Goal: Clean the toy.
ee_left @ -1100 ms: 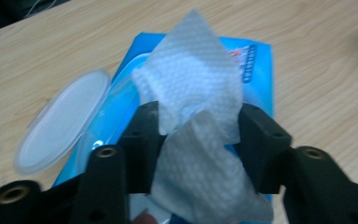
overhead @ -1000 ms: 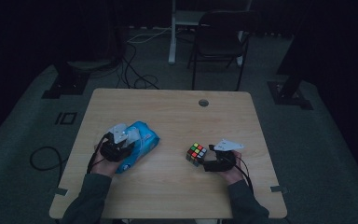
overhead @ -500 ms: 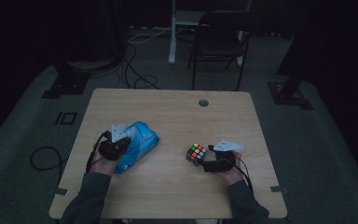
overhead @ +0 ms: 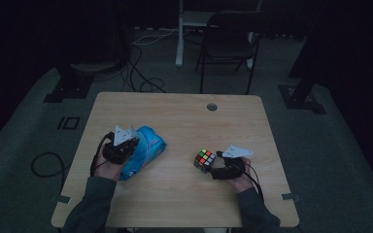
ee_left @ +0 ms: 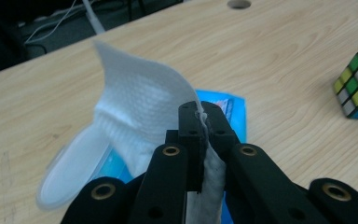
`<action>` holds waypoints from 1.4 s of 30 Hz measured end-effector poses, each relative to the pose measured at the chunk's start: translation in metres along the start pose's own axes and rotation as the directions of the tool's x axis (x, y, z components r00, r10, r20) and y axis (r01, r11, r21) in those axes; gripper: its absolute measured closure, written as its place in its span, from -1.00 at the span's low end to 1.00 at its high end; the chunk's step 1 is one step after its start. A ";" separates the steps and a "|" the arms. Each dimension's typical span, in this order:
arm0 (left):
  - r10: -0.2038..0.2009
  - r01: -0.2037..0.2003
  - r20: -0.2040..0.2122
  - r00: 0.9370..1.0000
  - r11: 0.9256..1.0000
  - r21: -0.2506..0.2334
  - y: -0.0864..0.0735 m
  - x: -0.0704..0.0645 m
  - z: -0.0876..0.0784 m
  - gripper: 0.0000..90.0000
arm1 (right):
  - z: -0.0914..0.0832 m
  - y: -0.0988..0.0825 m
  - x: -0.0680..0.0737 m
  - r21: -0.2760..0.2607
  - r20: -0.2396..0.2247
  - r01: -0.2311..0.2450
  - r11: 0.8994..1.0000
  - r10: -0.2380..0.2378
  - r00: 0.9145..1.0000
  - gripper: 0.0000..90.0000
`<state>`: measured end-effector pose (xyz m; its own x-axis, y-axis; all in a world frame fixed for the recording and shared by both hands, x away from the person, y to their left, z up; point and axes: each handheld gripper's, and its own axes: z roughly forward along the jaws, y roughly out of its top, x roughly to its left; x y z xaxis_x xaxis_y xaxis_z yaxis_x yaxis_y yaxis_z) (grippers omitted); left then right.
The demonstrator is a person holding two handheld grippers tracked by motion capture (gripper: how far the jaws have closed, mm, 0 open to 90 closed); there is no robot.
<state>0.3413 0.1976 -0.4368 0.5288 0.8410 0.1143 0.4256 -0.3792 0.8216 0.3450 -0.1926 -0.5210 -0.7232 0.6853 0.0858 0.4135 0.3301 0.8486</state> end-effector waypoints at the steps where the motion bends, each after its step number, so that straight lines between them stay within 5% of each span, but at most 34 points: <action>1: 0.002 -0.002 0.003 1.000 1.000 -0.005 0.002 -0.001 -0.001 0.97 | 0.000 0.000 0.000 0.000 -0.002 0.000 1.000 0.000 1.000 -0.58; 8: 0.000 0.001 0.028 1.000 0.999 -0.036 0.010 -0.005 -0.005 0.97 | 0.000 0.000 0.001 -0.003 -0.021 0.005 1.000 -0.005 1.000 -0.58; 21: 0.021 -0.017 0.052 0.998 0.997 -0.071 0.024 -0.014 -0.010 0.97 | 0.007 0.001 0.002 -0.004 0.010 0.024 1.000 -0.024 1.000 -0.69; 42: 0.041 -0.027 0.117 0.992 0.992 -0.123 0.043 -0.029 -0.014 0.97 | 0.028 0.000 0.004 0.053 0.023 0.055 0.997 -0.057 0.998 -0.69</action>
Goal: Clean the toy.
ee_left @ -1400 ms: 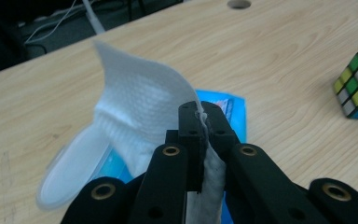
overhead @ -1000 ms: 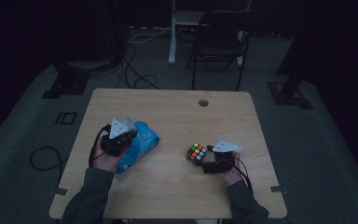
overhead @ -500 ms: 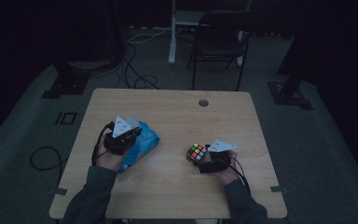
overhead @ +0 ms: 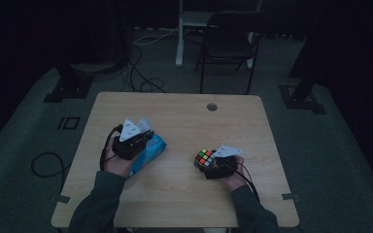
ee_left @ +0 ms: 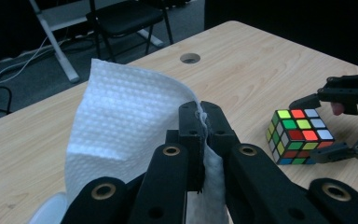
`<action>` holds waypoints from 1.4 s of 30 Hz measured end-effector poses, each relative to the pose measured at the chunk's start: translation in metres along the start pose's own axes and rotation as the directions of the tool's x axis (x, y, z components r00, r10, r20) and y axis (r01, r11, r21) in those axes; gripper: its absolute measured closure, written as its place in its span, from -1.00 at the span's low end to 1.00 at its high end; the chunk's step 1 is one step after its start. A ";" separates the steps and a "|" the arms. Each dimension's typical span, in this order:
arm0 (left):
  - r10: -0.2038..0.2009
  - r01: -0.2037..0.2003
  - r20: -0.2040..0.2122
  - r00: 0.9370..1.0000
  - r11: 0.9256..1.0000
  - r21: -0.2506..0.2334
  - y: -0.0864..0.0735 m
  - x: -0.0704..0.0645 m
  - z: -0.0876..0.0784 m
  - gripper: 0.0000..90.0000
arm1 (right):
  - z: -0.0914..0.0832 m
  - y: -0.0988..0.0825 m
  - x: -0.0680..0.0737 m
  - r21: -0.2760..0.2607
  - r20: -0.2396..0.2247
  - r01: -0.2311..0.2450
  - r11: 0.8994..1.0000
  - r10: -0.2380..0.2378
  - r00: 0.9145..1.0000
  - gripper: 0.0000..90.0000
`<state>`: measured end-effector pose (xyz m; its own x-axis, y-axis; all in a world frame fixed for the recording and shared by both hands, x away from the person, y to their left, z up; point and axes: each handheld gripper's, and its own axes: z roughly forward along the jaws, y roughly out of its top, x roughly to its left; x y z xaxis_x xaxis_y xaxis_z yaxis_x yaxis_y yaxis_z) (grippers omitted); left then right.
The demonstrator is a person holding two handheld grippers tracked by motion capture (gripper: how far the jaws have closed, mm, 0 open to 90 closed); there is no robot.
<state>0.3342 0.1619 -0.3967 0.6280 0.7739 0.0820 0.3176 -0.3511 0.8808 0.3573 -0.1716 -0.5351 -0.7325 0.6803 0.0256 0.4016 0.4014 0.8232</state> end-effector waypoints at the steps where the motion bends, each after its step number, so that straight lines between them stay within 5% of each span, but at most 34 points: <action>1: 0.002 -0.002 0.004 1.000 1.000 -0.001 0.001 -0.001 0.000 0.97 | 0.000 0.000 0.000 0.003 0.003 0.000 1.000 0.000 1.000 -0.69; 18: 0.039 -0.038 0.047 0.998 0.999 -0.008 0.013 -0.015 0.010 0.97 | 0.005 -0.003 -0.001 0.019 -0.006 0.003 1.000 -0.003 1.000 -0.60; 22: 0.049 -0.047 0.074 0.996 0.998 -0.037 0.019 -0.019 0.010 0.97 | 0.006 -0.003 -0.002 0.021 -0.002 0.005 1.000 -0.005 1.000 -0.58; 42: 0.093 -0.090 0.124 0.988 0.996 -0.029 0.032 -0.036 0.028 0.97 | 0.011 -0.006 -0.004 0.047 0.030 0.006 0.999 -0.008 1.000 -0.40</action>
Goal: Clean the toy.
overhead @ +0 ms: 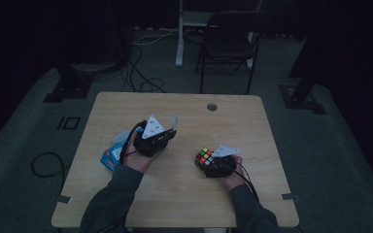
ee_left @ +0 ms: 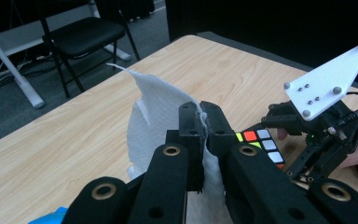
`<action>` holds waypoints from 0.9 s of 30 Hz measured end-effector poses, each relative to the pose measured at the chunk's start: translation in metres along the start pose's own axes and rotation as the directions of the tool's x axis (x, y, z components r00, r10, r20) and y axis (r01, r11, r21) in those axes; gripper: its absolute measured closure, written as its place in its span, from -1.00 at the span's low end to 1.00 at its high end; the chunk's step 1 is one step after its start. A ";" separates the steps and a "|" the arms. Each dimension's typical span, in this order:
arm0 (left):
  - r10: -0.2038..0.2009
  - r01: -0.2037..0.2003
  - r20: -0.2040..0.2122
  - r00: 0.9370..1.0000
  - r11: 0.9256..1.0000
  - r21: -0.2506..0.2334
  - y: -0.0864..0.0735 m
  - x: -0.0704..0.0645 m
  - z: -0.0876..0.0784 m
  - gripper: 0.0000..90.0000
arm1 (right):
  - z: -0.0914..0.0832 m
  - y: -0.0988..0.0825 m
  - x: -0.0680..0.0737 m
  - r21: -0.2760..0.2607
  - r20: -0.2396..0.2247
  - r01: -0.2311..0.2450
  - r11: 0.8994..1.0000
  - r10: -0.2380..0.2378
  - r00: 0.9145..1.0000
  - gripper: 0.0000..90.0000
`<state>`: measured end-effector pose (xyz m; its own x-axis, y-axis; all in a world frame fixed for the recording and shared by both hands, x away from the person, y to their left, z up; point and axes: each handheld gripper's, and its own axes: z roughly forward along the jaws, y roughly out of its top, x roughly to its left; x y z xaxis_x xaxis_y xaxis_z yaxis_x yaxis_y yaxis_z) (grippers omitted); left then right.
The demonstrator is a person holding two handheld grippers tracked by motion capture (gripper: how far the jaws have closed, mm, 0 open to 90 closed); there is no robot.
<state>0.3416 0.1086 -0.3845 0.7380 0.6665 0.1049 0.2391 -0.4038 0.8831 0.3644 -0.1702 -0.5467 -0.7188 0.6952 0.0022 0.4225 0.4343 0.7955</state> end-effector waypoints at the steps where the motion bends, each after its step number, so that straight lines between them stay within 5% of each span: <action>1: 0.000 0.000 0.001 1.000 1.000 0.001 0.000 0.000 0.000 0.97 | 0.000 0.000 0.000 0.000 -0.003 0.001 1.000 -0.001 1.000 -0.38; 5: 0.000 0.000 0.007 1.000 1.000 0.000 0.001 0.001 0.002 0.97 | 0.000 0.000 0.000 -0.003 0.002 0.008 1.000 -0.008 1.000 -0.25; 27: 0.016 -0.016 0.029 0.999 1.000 0.001 0.005 -0.006 0.006 0.97 | -0.007 0.003 0.008 -0.043 -0.015 0.059 0.997 -0.059 0.998 -0.23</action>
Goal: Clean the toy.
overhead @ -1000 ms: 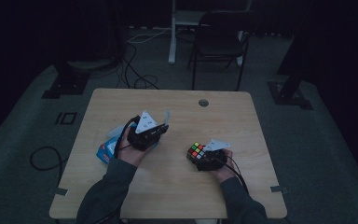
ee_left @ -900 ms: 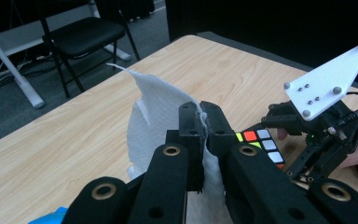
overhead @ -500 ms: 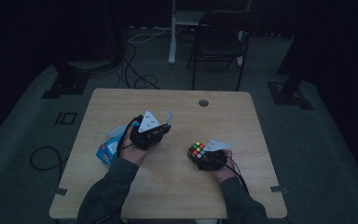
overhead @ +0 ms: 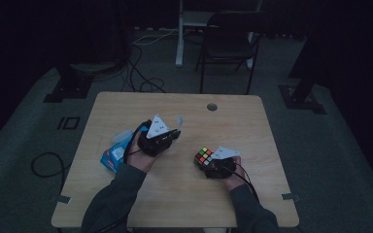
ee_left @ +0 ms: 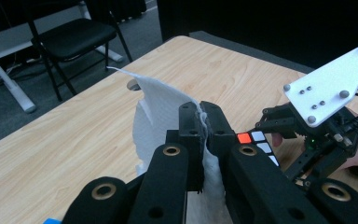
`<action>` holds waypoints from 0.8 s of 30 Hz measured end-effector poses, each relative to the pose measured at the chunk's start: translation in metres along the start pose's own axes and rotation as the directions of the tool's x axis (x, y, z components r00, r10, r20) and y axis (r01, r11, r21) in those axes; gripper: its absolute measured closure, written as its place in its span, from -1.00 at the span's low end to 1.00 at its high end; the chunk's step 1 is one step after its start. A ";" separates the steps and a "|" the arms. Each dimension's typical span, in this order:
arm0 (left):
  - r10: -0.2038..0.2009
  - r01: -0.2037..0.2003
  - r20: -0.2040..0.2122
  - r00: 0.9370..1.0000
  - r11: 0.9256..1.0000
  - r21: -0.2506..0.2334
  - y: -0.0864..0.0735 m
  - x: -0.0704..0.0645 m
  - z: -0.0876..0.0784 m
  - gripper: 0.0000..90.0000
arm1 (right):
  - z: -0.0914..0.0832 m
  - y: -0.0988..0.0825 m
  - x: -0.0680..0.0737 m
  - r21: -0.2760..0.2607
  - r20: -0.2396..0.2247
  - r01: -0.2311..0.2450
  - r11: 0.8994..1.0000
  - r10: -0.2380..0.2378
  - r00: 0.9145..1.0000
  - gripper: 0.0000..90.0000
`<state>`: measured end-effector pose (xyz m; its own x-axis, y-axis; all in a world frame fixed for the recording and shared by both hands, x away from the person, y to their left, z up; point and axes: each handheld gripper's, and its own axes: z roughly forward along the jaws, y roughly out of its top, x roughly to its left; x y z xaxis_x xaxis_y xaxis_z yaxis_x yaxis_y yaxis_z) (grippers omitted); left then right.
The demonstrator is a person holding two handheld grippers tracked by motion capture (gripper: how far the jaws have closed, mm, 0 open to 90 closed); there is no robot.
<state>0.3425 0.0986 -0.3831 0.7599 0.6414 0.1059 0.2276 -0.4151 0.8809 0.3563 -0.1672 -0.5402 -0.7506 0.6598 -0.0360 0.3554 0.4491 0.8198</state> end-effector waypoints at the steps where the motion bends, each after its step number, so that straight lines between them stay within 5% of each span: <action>1: 0.003 -0.003 0.004 1.000 1.000 -0.001 0.001 -0.001 0.000 0.97 | 0.000 0.001 0.001 -0.002 -0.004 0.003 1.000 -0.003 1.000 -0.23; 24: 0.011 -0.012 0.028 1.000 1.000 0.016 -0.002 -0.009 0.010 0.97 | -0.009 0.023 0.026 -0.029 -0.057 0.056 0.998 -0.057 0.997 -0.23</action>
<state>0.3413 0.0875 -0.3898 0.7791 0.6184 0.1031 0.2280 -0.4328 0.8722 0.3398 -0.1456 -0.5169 -0.8004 0.5974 -0.0502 0.2965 0.4672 0.8329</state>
